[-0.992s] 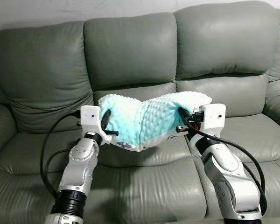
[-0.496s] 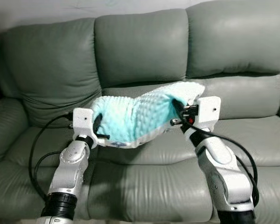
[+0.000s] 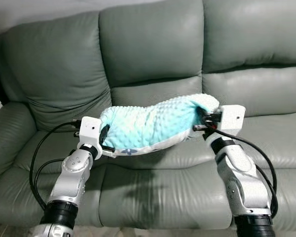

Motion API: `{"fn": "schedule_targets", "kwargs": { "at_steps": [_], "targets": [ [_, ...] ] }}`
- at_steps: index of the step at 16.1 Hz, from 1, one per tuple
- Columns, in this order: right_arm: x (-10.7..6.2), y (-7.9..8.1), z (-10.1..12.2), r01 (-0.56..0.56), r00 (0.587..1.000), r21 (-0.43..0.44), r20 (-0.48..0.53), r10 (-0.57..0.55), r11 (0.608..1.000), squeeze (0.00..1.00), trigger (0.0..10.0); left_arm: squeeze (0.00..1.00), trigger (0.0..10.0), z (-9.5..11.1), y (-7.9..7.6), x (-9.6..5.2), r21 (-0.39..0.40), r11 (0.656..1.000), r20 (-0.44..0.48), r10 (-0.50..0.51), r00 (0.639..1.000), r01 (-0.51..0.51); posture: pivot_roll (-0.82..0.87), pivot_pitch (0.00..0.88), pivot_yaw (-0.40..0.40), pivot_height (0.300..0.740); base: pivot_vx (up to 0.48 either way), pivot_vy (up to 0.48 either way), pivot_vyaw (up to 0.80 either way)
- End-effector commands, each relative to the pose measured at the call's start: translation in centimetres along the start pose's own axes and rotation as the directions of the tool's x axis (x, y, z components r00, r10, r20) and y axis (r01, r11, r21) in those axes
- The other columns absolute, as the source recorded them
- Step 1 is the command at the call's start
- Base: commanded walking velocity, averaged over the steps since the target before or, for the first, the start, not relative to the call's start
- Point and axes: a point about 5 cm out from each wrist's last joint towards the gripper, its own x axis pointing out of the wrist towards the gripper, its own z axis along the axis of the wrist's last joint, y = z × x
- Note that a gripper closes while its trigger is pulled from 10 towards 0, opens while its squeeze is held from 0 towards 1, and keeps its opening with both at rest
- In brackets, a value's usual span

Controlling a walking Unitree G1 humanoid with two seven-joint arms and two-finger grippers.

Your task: Move the pillow to the sofa

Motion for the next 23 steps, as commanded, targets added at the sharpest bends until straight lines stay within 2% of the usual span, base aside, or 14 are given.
{"fn": "schedule_targets", "kwargs": {
  "at_steps": [1,2,6,7,8,11,13,14,18,21,22,23],
  "targets": [
    [0.0,-0.8,-1.0,0.031,0.999,0.024,-0.036,-0.030,0.999,0.00,10.0,0.00,10.0,-0.5,0.5,0.3,0.020,1.000,-0.023,0.013,1.000,-0.013,-0.14,0.145,0.191,0.740,0.000,0.000,0.00],
    [-0.4,-2.1,-1.9,0.069,0.996,-0.015,-0.063,-0.069,0.998,0.00,10.0,0.00,10.0,-1.2,0.0,0.8,0.027,1.000,-0.053,-0.008,0.999,0.009,-0.15,0.185,0.196,0.740,0.000,0.000,0.00],
    [-1.9,-3.6,-3.8,0.065,0.988,-0.030,-0.136,-0.069,0.997,0.00,10.0,0.00,10.0,-1.5,-1.8,1.8,0.026,0.998,-0.048,-0.055,0.997,0.056,-0.18,0.236,0.181,0.740,0.000,0.000,0.00],
    [-2.2,-3.7,-4.3,0.070,0.987,-0.084,-0.138,-0.081,0.994,0.00,10.0,0.00,10.0,-1.6,-2.2,1.9,0.022,0.997,-0.050,-0.066,0.997,0.067,-0.18,0.244,0.178,0.740,0.000,0.000,0.00],
    [-2.4,-3.5,-5.0,0.032,0.983,-0.095,-0.174,-0.048,0.995,0.00,10.0,0.00,10.0,-1.9,-2.5,2.1,0.023,0.998,-0.063,-0.055,0.996,0.057,-0.19,0.261,0.174,0.740,0.000,0.000,0.00],
    [-2.5,-3.5,-5.7,0.006,0.985,-0.061,-0.174,-0.016,0.998,0.00,10.0,0.00,10.0,-1.9,-2.7,2.9,0.022,1.000,-0.071,-0.013,0.997,0.014,-0.20,0.283,0.165,0.740,0.000,0.000,0.00],
    [-2.2,-3.3,-5.5,-0.010,0.988,-0.041,-0.154,0.004,0.999,0.00,10.0,0.00,10.0,-1.5,-2.5,3.2,0.005,1.000,-0.063,0.007,0.998,-0.007,-0.21,0.292,0.163,0.740,0.000,0.000,0.00],
    [-1.5,-2.4,-5.3,-0.051,0.993,-0.041,-0.113,0.046,0.998,0.00,10.0,0.00,10.0,-0.6,-2.2,3.7,-0.017,0.999,-0.048,0.039,0.998,-0.040,-0.21,0.307,0.154,0.740,0.000,0.000,0.00],
    [-0.5,-0.9,-5.3,-0.096,0.994,-0.077,-0.066,0.091,0.992,0.00,10.0,0.00,10.0,-0.1,-1.4,4.1,-0.083,0.988,-0.058,0.125,0.990,-0.130,-0.23,0.328,0.150,0.740,0.000,0.000,0.00],
    [-0.1,0.2,-5.8,-0.133,0.990,-0.051,-0.059,0.130,0.990,0.00,10.0,0.00,10.0,0.2,-0.7,4.1,-0.055,0.983,-0.055,0.174,0.983,-0.177,-0.23,0.341,0.146,0.740,0.000,0.000,0.00],
    [-0.1,0.6,-6.1,-0.144,0.988,-0.048,-0.064,0.141,0.988,0.00,10.0,0.29,10.0,0.3,-0.4,4.1,-0.076,0.978,-0.056,0.191,0.980,-0.195,-0.22,0.344,0.145,0.740,0.000,0.000,0.00],
    [-0.3,0.9,-6.5,-0.154,0.986,-0.030,-0.065,0.152,0.988,0.06,10.0,1.00,10.0,0.3,-0.2,4.1,-0.074,0.975,-0.059,0.204,0.977,-0.209,-0.22,0.345,0.146,0.740,0.000,0.000,0.00]
  ]
}}
